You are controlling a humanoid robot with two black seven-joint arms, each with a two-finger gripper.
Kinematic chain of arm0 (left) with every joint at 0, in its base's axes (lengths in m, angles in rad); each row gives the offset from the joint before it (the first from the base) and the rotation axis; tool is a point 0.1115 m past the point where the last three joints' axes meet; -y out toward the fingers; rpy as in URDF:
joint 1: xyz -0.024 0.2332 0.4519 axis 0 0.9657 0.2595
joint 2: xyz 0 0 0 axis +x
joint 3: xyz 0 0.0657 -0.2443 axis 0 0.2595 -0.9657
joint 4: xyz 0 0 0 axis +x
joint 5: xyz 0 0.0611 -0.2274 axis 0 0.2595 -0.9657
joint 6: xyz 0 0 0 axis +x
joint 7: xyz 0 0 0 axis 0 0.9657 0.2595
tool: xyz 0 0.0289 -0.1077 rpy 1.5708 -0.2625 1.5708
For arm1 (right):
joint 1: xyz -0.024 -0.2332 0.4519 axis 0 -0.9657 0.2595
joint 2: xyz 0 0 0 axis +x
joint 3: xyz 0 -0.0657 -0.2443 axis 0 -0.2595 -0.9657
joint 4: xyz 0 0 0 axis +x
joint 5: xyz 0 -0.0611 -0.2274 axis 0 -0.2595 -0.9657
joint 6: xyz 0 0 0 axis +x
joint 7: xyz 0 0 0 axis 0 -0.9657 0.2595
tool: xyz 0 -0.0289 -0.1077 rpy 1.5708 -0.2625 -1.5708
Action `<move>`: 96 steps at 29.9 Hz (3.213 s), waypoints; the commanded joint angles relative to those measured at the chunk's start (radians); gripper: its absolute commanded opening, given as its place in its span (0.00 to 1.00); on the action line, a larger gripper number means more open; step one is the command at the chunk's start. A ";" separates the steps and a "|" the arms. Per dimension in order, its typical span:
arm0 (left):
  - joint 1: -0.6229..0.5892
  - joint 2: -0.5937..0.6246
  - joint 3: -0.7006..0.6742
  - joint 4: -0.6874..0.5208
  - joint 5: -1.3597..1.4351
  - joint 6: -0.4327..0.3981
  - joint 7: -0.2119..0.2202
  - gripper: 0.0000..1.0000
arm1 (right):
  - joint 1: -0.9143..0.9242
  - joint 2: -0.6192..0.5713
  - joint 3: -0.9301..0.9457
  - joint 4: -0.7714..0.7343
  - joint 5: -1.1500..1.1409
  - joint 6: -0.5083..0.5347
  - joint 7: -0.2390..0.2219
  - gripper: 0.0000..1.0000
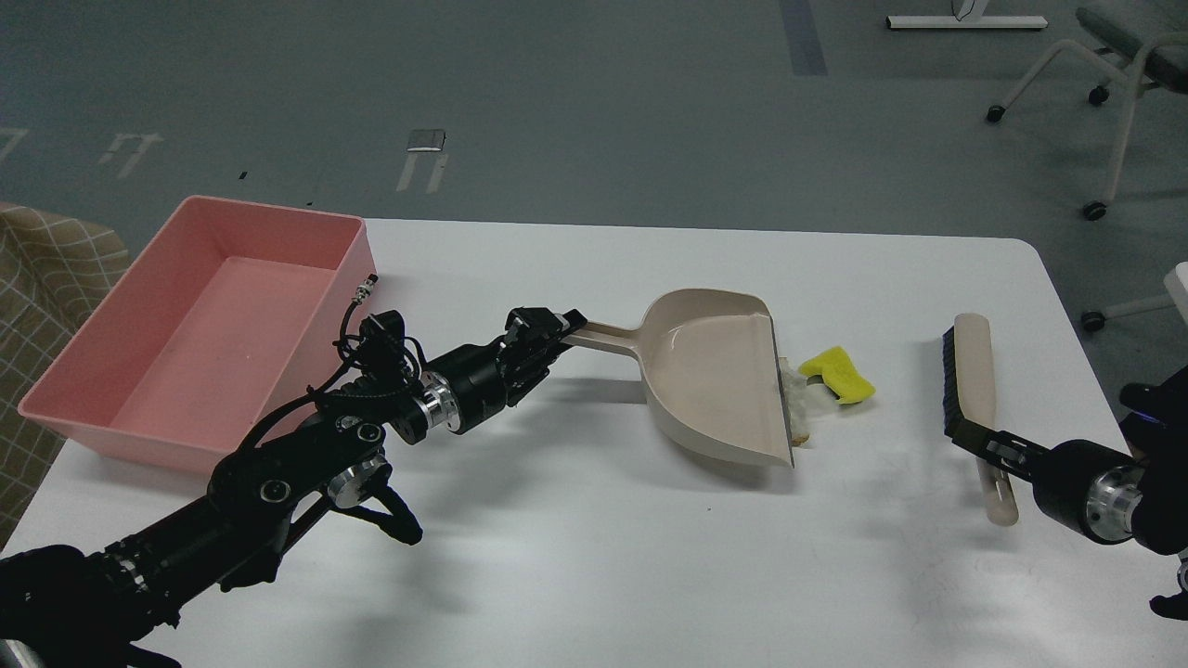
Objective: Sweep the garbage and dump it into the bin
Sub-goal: 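Reach the right gripper to the brush handle and grasp it, then sweep the yellow sponge and debris into the dustpan with the brush, then lift the dustpan with the left gripper over the pink bin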
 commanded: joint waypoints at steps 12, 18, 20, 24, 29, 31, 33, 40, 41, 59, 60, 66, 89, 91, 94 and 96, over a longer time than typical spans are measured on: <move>-0.005 0.001 -0.001 -0.002 -0.001 0.005 0.001 0.00 | -0.001 -0.008 -0.001 0.002 0.003 0.001 -0.002 0.00; -0.005 0.001 -0.002 -0.012 -0.005 0.013 0.006 0.00 | 0.000 -0.035 0.006 0.051 0.011 0.008 0.043 0.00; -0.005 -0.001 -0.001 -0.020 -0.004 0.019 0.009 0.00 | -0.003 -0.055 0.003 0.074 0.011 0.009 0.063 0.00; -0.002 -0.001 0.002 -0.022 -0.001 0.028 0.010 0.00 | -0.027 -0.066 -0.017 0.137 0.011 0.050 0.077 0.00; -0.012 0.013 0.074 -0.012 -0.001 0.051 0.004 0.00 | -0.026 -0.065 -0.038 0.122 0.011 0.067 0.069 0.00; -0.010 0.015 0.097 -0.011 -0.001 0.063 0.003 0.00 | -0.024 -0.063 -0.041 0.116 0.011 0.075 0.066 0.00; -0.007 0.015 0.102 -0.011 -0.001 0.074 0.001 0.00 | -0.021 -0.054 -0.055 0.116 0.011 0.086 0.064 0.00; -0.012 0.005 0.101 -0.012 -0.001 0.090 0.003 0.00 | 0.009 0.043 -0.070 0.125 0.011 0.098 0.060 0.00; -0.013 0.008 0.101 -0.014 -0.002 0.090 0.003 0.00 | 0.029 0.070 -0.078 0.130 0.009 0.118 0.057 0.00; -0.016 0.013 0.079 -0.034 -0.037 0.094 0.004 0.00 | 0.249 0.107 -0.146 0.125 0.012 0.150 -0.022 0.00; -0.018 0.013 0.079 -0.034 -0.046 0.096 0.003 0.00 | 0.249 0.086 -0.141 0.125 0.012 0.150 -0.020 0.00; -0.038 -0.021 0.042 -0.034 -0.152 0.097 0.000 0.00 | 0.232 -0.072 -0.055 0.139 0.015 0.144 0.030 0.00; 0.109 0.330 -0.462 -0.212 -0.330 0.006 -0.086 0.00 | 0.107 -0.120 0.023 -0.025 0.021 0.092 0.047 0.00; 0.167 0.379 -0.543 -0.212 -0.333 -0.038 -0.091 0.00 | 0.106 -0.120 0.023 -0.031 0.021 0.092 0.055 0.00; 0.262 0.456 -0.635 -0.212 -0.333 -0.068 -0.092 0.00 | 0.107 -0.118 0.023 -0.036 0.021 0.092 0.063 0.00; 0.330 0.530 -0.676 -0.212 -0.333 -0.102 -0.092 0.00 | 0.106 -0.117 0.025 -0.036 0.021 0.090 0.063 0.00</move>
